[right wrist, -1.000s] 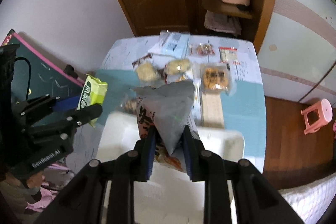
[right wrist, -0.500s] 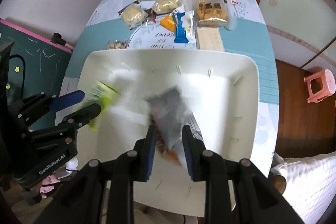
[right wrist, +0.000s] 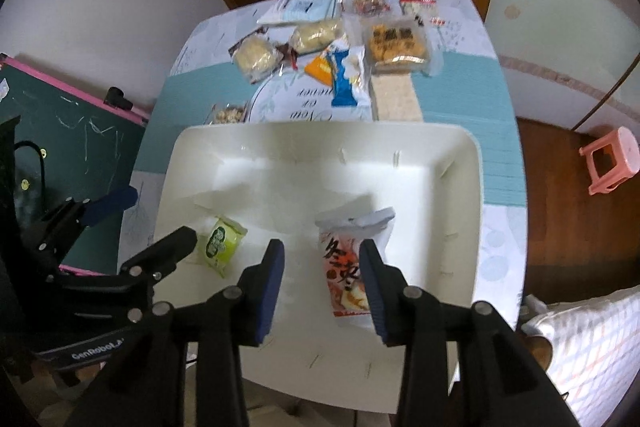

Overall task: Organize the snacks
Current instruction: 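Carry both snacks over the white tray and open both grippers, then move both grippers back toward the snacks on the table, then grasp the clear bread bag with the left gripper while the right grasps the pastry bag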

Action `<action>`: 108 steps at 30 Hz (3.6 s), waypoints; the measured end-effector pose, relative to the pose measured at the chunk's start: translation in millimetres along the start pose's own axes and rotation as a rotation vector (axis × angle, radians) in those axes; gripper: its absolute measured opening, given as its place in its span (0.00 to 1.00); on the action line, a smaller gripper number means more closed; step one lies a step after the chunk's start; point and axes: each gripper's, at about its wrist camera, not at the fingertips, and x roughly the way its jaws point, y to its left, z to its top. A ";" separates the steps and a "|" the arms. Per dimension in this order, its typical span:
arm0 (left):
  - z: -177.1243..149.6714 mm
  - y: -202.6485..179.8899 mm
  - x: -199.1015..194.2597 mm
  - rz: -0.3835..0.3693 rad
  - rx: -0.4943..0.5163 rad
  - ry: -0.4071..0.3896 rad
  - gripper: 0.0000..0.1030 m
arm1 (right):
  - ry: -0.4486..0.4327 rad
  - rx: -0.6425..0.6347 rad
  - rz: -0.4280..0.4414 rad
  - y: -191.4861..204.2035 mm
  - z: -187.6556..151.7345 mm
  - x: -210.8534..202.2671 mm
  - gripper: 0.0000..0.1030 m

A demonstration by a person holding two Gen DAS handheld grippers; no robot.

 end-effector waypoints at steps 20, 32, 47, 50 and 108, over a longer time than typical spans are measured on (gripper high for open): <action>9.4 -9.3 -51.5 0.036 0.011 -0.120 0.81 | -0.081 -0.025 0.010 2.2 1.5 -40.4 0.38; 22.0 -13.7 -95.2 0.111 0.026 -0.208 0.84 | -0.175 -0.028 0.058 1.0 1.4 -78.8 0.47; 105.1 55.5 -118.5 0.064 -0.148 -0.249 0.89 | -0.284 -0.054 0.024 -7.8 72.2 -101.3 0.83; 136.6 69.7 -100.3 0.074 -0.144 -0.229 0.89 | -0.292 -0.041 -0.018 -17.9 104.2 -94.9 0.88; 194.6 135.9 157.2 0.032 -0.375 0.086 0.53 | -0.005 0.062 -0.156 -73.7 225.7 127.3 0.71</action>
